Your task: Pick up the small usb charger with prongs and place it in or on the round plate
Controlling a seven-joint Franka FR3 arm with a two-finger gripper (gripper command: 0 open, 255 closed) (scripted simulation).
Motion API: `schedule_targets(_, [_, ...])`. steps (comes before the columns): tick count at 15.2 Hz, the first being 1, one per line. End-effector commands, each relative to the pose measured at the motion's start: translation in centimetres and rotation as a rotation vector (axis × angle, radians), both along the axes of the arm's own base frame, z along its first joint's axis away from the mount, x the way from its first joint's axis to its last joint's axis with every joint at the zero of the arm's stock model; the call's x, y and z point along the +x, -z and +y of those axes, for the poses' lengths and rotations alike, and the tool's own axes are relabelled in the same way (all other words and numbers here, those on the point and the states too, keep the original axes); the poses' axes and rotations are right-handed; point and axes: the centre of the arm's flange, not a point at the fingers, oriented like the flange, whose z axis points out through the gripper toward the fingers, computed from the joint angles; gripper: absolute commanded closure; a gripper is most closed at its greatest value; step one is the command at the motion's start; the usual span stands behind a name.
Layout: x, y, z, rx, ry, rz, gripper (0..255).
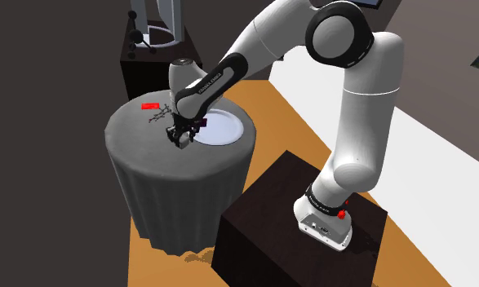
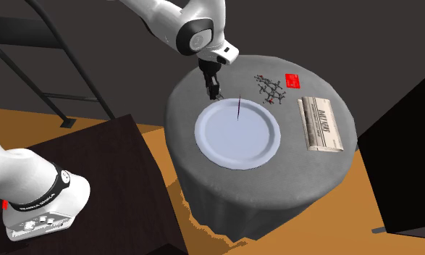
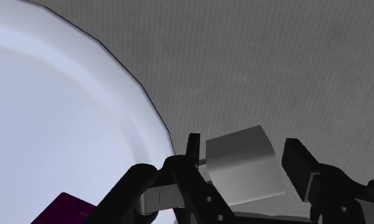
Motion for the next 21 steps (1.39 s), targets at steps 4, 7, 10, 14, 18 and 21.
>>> schedule_targets(4, [0.0, 0.0, 0.0, 0.0, 0.0, 0.0, 255])
schedule_targets(7, [0.0, 0.0, 0.0, 0.0, 0.0, 0.0, 255])
schedule_targets(10, [0.0, -0.5, 0.0, 0.0, 0.0, 0.0, 255])
schedule_targets(14, [0.0, -2.6, 0.0, 0.0, 0.0, 0.0, 255])
schedule_targets(18, [0.0, -4.7, 0.0, 0.0, 0.0, 0.0, 255])
schedule_targets(21, [0.0, -6.3, 0.0, 0.0, 0.0, 0.0, 255])
